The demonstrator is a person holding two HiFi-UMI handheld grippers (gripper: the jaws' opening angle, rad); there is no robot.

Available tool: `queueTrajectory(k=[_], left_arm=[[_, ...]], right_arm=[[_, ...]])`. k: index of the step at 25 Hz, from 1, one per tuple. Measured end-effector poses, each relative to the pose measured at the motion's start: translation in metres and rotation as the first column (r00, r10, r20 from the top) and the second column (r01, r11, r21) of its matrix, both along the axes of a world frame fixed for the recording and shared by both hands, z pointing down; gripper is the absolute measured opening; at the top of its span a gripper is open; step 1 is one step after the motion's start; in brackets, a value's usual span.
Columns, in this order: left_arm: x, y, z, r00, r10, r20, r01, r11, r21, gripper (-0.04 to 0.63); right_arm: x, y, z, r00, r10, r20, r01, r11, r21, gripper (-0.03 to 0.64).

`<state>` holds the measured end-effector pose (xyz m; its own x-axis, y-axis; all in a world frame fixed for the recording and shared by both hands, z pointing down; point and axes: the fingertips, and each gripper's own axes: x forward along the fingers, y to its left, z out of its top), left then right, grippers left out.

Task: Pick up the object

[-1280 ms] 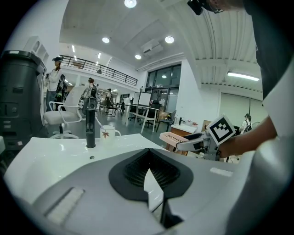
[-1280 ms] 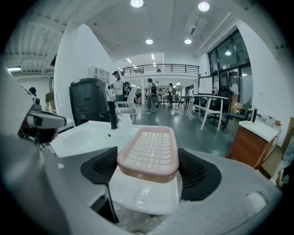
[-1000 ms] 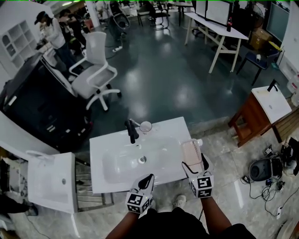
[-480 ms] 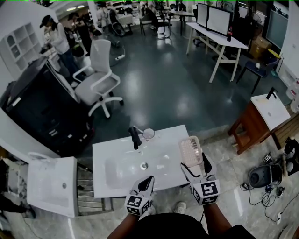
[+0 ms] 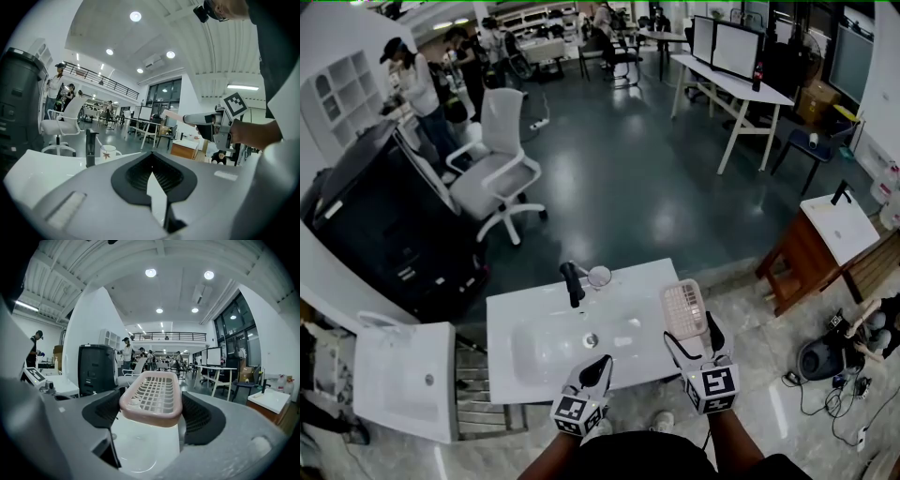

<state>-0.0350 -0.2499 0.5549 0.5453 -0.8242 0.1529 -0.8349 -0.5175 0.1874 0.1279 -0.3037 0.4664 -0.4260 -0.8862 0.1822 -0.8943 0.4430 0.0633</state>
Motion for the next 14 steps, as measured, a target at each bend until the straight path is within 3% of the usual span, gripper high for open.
queueTrajectory(k=[6,14], left_arm=[[-0.0009,-0.0017,0.0050,0.998,0.001,0.056,-0.001,1.000,-0.014,0.018],[-0.0003,0.0001,0.0064,0.997,0.023,0.068,-0.020,0.999,-0.047,0.018]], right_arm=[[0.0043,-0.0006,0.0030,1.000,0.021,-0.007,-0.021,1.000,-0.003,0.413],[0.0063,-0.0034,0.0024,0.999,0.037,-0.004,-0.037,0.999,0.003,0.413]])
